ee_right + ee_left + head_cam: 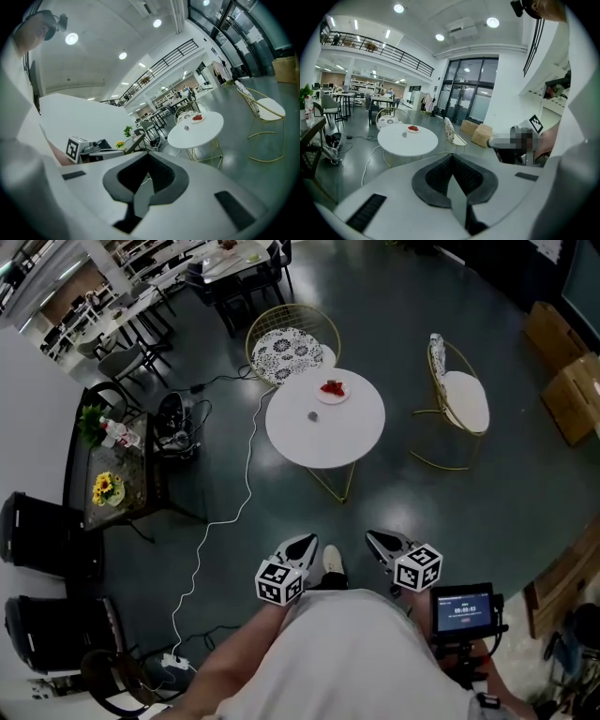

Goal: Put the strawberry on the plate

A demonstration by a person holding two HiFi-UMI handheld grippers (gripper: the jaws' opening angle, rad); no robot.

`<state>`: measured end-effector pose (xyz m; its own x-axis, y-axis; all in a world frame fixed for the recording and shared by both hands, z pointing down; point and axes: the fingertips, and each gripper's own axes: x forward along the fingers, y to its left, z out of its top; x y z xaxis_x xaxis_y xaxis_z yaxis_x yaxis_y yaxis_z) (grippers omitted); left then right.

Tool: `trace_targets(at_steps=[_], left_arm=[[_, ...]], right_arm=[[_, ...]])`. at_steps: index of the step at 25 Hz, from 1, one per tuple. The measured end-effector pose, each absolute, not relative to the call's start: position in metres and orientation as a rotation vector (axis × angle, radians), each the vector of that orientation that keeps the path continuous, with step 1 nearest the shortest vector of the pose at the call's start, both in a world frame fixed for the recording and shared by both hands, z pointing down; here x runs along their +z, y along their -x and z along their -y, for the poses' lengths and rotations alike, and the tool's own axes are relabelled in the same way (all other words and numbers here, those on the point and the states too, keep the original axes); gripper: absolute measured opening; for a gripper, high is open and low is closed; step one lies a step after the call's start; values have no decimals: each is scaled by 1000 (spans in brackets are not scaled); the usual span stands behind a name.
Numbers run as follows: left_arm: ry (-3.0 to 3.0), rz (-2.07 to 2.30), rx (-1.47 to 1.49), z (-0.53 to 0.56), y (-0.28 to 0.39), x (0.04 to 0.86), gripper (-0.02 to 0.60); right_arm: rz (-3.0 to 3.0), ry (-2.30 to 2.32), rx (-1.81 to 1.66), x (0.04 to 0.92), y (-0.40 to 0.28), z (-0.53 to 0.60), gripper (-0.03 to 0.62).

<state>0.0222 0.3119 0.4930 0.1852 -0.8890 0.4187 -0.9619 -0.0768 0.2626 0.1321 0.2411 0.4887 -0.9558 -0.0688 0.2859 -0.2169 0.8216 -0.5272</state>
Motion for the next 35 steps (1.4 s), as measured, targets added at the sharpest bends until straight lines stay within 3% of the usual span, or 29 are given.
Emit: trace_targets(at_steps=[13, 35], left_arm=[[-2038, 1687, 199, -231, 59, 489, 5], [-1997, 1715, 240, -174, 142, 498, 5]], right_arm=[[2733, -276, 809, 481, -49, -164, 8], [2684, -350, 791, 488, 22, -88, 8]])
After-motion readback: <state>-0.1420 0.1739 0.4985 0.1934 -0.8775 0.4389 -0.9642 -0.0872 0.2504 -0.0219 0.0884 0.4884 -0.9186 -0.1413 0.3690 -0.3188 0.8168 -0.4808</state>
